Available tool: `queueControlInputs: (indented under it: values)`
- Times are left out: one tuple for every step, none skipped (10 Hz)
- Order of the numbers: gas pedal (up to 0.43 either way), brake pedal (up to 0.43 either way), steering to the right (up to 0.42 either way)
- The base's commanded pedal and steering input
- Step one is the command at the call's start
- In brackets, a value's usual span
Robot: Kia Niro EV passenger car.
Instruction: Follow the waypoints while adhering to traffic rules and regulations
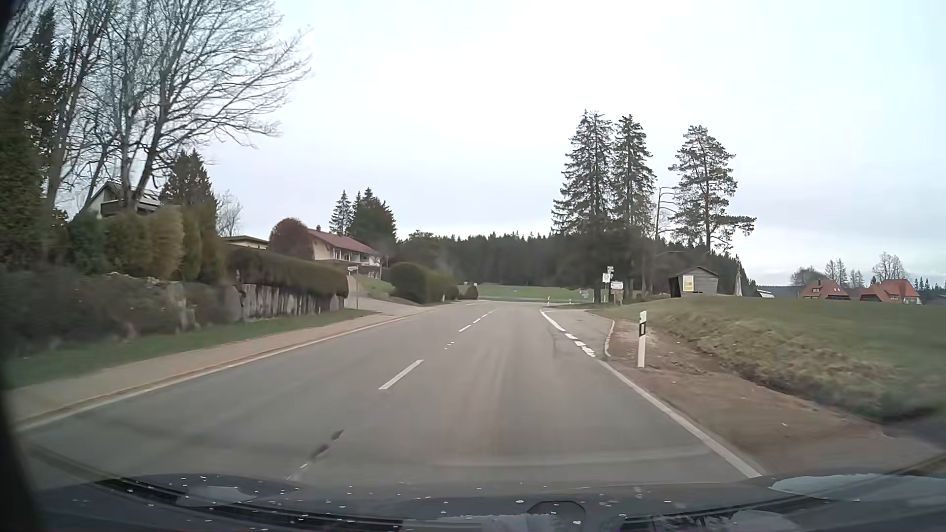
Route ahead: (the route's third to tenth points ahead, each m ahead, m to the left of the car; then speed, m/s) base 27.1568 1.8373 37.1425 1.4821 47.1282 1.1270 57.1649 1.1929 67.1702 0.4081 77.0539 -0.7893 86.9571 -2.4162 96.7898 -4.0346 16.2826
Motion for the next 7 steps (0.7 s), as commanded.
queueControlInputs:
  values:
    - [0.087, 0.0, 0.0]
    - [0.11, 0.0, 0.0]
    - [0.11, 0.0, 0.0]
    - [0.118, 0.0, 0.0]
    - [0.138, 0.0, 0.0]
    - [0.157, 0.0, 0.0]
    - [0.157, 0.0, 0.006]
